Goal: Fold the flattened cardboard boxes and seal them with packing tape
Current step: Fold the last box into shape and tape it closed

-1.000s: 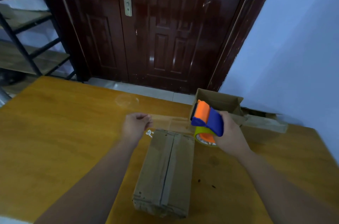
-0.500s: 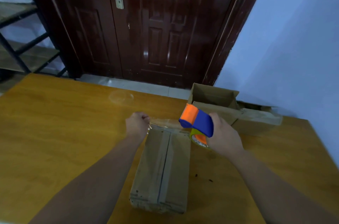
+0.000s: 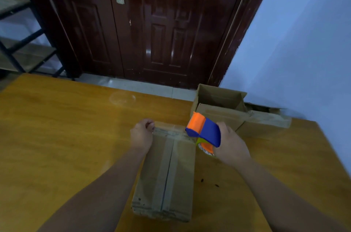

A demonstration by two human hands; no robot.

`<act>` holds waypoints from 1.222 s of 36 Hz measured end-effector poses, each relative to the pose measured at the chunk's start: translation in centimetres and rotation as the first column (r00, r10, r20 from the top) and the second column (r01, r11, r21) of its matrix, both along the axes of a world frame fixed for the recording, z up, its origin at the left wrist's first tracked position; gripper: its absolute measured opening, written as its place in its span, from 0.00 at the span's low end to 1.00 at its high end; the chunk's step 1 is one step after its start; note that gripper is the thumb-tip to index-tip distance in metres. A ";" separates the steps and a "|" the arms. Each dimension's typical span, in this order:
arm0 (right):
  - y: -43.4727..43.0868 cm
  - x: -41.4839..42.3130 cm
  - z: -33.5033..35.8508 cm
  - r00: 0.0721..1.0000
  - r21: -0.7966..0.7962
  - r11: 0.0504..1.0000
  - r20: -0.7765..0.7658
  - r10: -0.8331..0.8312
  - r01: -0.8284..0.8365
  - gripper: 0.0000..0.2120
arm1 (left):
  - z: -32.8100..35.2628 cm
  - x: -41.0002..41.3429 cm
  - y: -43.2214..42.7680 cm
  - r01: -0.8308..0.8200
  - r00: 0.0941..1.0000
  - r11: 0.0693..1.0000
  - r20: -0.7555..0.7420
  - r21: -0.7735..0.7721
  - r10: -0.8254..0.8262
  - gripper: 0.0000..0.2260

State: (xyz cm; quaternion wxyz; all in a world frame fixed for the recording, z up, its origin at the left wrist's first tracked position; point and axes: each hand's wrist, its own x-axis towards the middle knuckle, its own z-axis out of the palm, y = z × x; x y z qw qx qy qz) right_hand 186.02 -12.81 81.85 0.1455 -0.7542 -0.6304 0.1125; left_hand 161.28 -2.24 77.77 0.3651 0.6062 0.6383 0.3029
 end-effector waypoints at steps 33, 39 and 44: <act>-0.5 -0.3 -1.1 0.990 -0.001 1.000 -0.140 0.003 -0.004 0.26 | 1.4 -0.7 1.3 -0.156 0.987 0.948 -0.065 -0.277 0.144 0.26; -0.4 -0.8 -1.3 0.988 -0.011 1.000 -0.153 0.009 -0.011 0.27 | 1.9 0.7 -3.0 -0.032 0.994 0.999 -0.109 0.017 0.033 0.13; -0.7 -1.0 -1.6 0.984 0.005 1.000 -0.178 0.028 -0.028 0.26 | 1.0 0.8 -3.5 0.040 0.976 0.997 -0.213 -0.068 -0.054 0.20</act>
